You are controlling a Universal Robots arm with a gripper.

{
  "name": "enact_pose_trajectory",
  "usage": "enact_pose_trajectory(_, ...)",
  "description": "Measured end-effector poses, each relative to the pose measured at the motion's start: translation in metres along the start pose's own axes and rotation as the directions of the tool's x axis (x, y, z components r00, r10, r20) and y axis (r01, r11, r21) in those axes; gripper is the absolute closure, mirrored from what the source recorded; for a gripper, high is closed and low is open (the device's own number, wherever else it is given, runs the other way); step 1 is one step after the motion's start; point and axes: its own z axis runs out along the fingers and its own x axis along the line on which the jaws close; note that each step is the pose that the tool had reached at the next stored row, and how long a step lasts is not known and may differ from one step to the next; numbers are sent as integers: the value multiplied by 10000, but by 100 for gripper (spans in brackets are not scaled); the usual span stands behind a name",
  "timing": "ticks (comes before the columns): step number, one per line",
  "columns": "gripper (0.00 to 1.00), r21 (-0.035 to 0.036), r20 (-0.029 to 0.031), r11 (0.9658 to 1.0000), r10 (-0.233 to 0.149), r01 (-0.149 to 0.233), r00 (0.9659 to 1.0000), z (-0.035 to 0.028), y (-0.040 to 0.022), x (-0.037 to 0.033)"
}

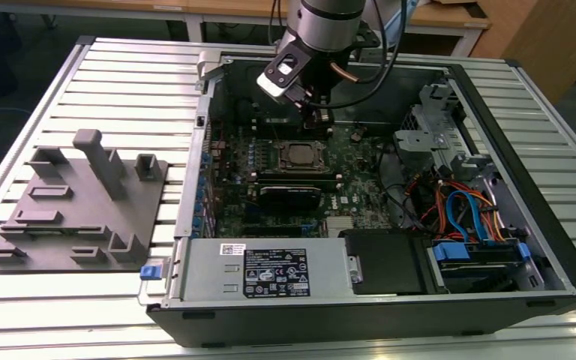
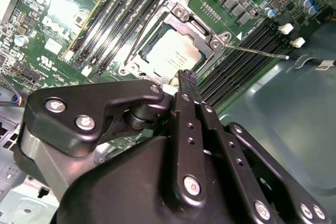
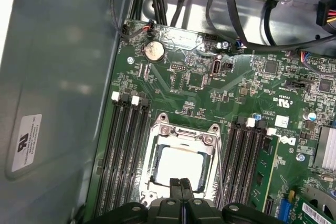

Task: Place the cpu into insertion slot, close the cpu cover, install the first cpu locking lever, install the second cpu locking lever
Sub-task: 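Install the first cpu locking lever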

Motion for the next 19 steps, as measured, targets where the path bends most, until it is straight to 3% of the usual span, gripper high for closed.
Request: enact_pose_trajectory(19,89,34,5,9973,-733,733,9973,0,0,0)
